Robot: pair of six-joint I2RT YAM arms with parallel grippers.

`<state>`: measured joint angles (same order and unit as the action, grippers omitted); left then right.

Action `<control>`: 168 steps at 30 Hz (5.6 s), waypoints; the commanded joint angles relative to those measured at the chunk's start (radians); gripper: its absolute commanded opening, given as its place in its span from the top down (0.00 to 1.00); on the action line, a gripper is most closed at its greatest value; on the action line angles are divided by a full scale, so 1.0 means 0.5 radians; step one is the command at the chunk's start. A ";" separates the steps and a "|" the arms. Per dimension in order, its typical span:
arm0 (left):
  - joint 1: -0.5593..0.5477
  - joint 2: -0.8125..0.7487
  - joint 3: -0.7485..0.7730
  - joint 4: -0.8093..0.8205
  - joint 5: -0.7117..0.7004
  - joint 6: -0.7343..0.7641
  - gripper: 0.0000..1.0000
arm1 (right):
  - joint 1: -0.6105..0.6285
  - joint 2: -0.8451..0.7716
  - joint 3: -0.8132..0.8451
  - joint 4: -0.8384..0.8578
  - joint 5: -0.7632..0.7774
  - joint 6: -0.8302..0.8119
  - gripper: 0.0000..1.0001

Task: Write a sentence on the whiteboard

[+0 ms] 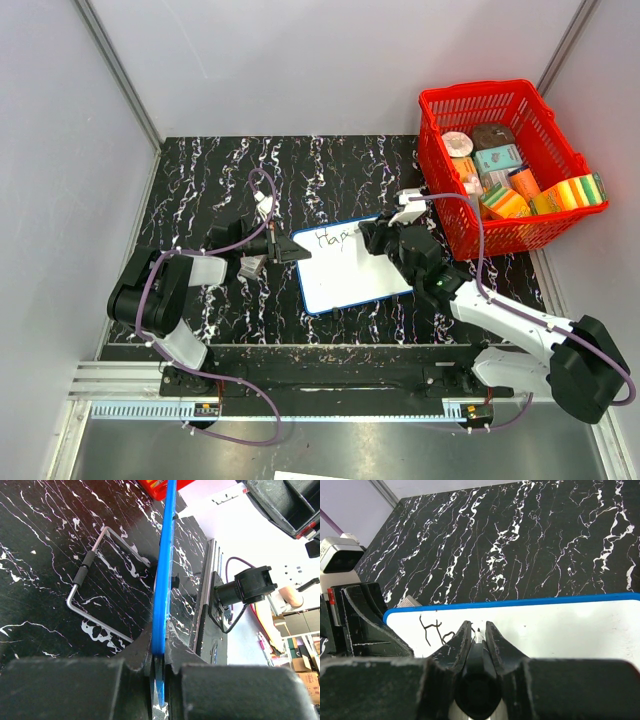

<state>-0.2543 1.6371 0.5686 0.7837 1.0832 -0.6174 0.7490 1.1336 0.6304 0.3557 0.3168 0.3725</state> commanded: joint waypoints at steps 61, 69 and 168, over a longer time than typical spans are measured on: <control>-0.028 -0.025 0.029 -0.147 -0.160 0.290 1.00 | -0.019 0.012 0.154 -0.058 0.124 -0.018 1.00; -0.028 -0.025 0.029 -0.147 -0.160 0.290 1.00 | -0.025 -0.027 0.138 -0.110 0.155 -0.024 1.00; -0.028 -0.031 0.026 -0.162 -0.163 0.302 1.00 | -0.062 -0.113 -0.015 -0.187 -0.002 0.050 1.00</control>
<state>-0.2623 1.6241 0.5766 0.7403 1.0767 -0.5957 0.7242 1.0985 0.6422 0.2634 0.3305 0.3840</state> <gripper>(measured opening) 0.083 0.200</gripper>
